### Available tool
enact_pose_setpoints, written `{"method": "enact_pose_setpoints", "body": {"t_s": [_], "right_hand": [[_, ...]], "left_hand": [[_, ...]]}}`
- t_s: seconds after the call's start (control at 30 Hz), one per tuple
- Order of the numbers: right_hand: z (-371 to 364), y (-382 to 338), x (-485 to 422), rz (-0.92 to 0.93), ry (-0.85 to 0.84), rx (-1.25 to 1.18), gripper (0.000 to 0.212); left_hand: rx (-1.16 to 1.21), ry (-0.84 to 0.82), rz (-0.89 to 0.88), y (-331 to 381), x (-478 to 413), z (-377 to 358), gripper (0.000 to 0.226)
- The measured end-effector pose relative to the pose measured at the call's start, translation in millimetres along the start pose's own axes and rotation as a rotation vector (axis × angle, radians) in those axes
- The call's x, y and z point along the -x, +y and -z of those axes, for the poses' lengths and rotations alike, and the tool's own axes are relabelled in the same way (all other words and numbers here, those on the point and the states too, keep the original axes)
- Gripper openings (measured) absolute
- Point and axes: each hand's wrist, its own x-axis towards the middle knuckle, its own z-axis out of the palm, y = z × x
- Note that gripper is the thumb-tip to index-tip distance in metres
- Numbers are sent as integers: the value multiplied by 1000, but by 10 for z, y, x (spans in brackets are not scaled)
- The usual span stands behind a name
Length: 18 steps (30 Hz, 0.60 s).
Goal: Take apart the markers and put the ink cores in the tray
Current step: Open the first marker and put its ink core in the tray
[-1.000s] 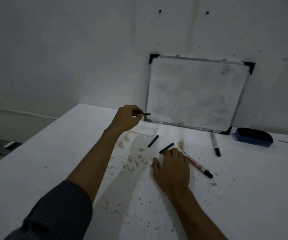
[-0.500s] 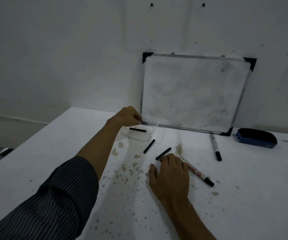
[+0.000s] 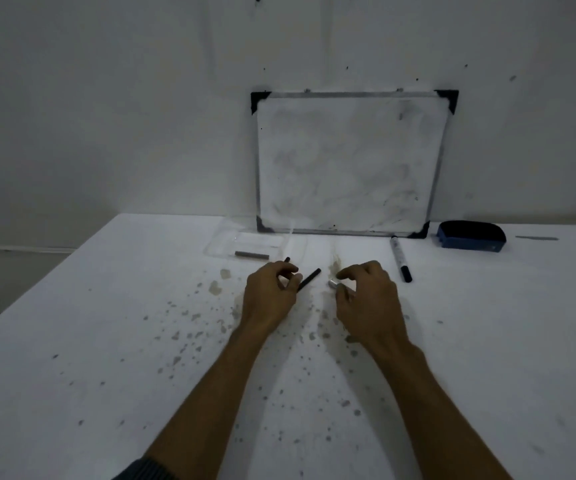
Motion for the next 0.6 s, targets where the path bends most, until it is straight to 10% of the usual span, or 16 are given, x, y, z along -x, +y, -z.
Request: {"method": "enact_pose_setpoints", "body": {"t_s": [0.4, 0.6], "right_hand": [[-5, 280, -21, -31, -154, 95, 28], [153, 279, -100, -119, -145, -217, 28]], "left_hand": [[-175, -42, -118, -4, 16, -170, 21], [119, -61, -49, 224, -6, -130, 27]]}}
